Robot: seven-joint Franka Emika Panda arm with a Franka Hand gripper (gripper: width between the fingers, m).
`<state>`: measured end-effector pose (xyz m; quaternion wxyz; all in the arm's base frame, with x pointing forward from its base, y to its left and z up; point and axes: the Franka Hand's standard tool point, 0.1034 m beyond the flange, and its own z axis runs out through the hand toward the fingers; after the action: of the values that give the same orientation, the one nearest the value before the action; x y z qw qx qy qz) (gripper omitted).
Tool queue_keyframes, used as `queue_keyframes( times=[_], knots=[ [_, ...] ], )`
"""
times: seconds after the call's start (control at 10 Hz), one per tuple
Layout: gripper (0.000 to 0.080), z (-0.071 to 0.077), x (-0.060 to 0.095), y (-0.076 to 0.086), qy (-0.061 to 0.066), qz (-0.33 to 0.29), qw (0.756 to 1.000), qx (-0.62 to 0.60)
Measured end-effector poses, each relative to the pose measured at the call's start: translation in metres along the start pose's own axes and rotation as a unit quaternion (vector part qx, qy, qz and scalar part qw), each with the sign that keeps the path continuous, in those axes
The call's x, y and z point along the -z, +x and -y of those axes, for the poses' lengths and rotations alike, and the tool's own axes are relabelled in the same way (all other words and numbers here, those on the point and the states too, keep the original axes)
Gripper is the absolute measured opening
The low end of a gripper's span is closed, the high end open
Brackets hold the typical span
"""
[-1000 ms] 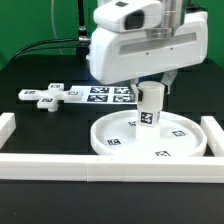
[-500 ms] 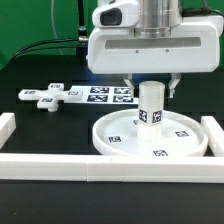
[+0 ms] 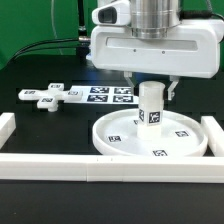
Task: Assemble round table
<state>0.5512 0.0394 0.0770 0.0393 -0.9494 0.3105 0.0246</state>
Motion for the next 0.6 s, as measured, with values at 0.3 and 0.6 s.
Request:
queue_keyframes(
  times=[0.3,0.6],
  knots=[
    [0.0407,-0.0003,-0.0009,-0.0023,0.017,0.01,0.976,-0.215],
    [0.0407,0.002,-0.001,-0.0015,0.029,0.018,0.944,-0.328]
  ],
)
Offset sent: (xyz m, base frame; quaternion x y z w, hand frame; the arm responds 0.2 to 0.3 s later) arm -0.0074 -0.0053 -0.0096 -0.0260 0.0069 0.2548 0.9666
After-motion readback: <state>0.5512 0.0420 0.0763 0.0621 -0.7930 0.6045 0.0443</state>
